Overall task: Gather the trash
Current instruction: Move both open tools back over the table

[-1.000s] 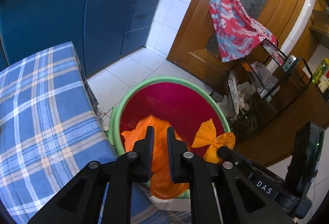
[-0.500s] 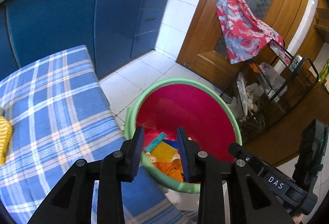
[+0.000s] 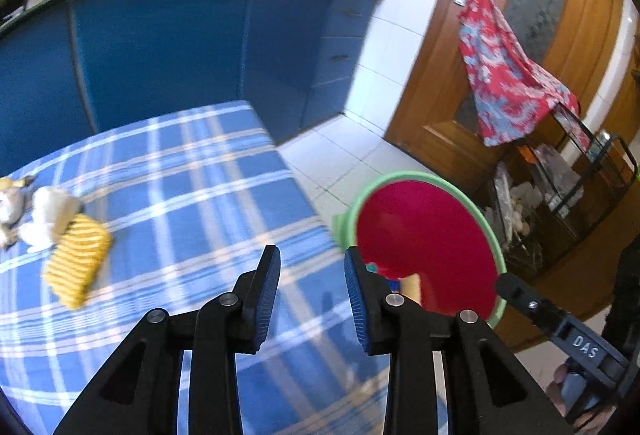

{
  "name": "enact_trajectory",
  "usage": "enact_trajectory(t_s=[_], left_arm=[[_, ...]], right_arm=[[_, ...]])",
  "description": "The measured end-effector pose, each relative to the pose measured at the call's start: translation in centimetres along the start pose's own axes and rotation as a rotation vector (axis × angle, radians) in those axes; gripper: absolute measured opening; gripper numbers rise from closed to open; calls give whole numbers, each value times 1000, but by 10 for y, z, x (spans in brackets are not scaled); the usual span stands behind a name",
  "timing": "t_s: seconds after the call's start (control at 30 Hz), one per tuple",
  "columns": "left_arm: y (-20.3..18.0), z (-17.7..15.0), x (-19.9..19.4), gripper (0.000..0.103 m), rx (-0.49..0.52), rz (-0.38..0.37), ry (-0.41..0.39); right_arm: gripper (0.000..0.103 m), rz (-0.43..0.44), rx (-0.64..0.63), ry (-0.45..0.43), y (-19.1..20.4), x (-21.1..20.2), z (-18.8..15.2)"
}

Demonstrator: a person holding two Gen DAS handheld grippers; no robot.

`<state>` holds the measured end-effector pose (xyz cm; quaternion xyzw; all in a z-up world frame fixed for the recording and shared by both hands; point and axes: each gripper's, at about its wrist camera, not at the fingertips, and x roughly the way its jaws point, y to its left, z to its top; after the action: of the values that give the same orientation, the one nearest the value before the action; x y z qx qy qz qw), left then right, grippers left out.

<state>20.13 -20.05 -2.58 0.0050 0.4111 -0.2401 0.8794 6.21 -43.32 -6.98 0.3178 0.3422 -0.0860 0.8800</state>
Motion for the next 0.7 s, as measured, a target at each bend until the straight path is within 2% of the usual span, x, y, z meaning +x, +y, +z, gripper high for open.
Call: enact_trajectory(t_s=[0.4,0.7], left_arm=[[81,5,-38,35,-74,128,-57],[147,9,-42,41,-146,217,-64]], right_arm=[[61,38,-64,-6,59,-9,-5],[63,75,-128,1,116,1,-8]])
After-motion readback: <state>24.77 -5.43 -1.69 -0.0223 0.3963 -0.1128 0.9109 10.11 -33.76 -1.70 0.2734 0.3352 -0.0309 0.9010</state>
